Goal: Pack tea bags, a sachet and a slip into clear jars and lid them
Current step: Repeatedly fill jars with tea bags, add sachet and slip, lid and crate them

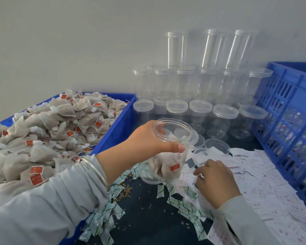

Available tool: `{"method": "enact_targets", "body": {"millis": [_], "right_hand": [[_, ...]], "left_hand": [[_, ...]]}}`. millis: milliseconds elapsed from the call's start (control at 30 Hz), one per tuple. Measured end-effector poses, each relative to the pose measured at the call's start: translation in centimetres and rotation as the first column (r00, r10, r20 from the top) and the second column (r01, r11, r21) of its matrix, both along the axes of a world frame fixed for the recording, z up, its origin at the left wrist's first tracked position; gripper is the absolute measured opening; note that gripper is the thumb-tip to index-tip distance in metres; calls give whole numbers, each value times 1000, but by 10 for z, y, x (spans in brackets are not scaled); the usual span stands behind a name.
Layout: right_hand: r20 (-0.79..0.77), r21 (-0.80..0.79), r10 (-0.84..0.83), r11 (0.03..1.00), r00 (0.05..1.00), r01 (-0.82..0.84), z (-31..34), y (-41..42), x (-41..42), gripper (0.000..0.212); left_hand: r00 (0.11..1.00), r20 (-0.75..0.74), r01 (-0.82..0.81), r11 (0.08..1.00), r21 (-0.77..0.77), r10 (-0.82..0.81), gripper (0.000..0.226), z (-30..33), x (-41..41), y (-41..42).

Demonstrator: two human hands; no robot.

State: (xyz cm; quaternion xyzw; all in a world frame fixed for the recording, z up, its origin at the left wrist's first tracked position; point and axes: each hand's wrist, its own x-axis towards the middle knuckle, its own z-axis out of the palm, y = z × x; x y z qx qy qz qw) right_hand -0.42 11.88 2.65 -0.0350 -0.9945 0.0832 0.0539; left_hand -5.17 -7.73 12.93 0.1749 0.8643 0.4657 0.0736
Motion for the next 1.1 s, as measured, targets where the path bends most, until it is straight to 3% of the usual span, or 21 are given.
{"method": "enact_targets", "body": {"millis": [67,200,467,600,700,833,1033,1100], "right_hand": [[34,40,15,999,999,-16,-2,-9,-3,31],[136,122,-59,992,989,43,-12,-22,-11,44],[87,2,-103,995,991,103,-20,-19,-20,34],[85,-44,-135,989,987,140,-20,-18,-21,31],[79,-104,-159,980,984,167,-19,-17,-21,26],[63,-146,-181,971,981,189,-19,-17,-22,23],[-9,-175,-126,977,992,123,-19,-15,-19,23],[-74,-254,-112,963,991,89,-18,-12,-18,22]], "left_hand": [[1000,13,-5,1000,-13,5,64,-7,0,5],[999,44,6,1000,-28,-5,57,-17,0,4],[996,78,-42,999,-32,44,82,-25,-8,-4],[994,103,-36,999,-27,38,72,-26,-10,-6],[995,92,-39,999,-29,42,82,-28,-12,-7],[996,78,-49,998,-25,51,78,-29,-13,-6],[995,94,-36,999,-34,39,66,-30,-14,-10],[995,89,-46,999,-22,47,68,-30,-15,-11]]}}
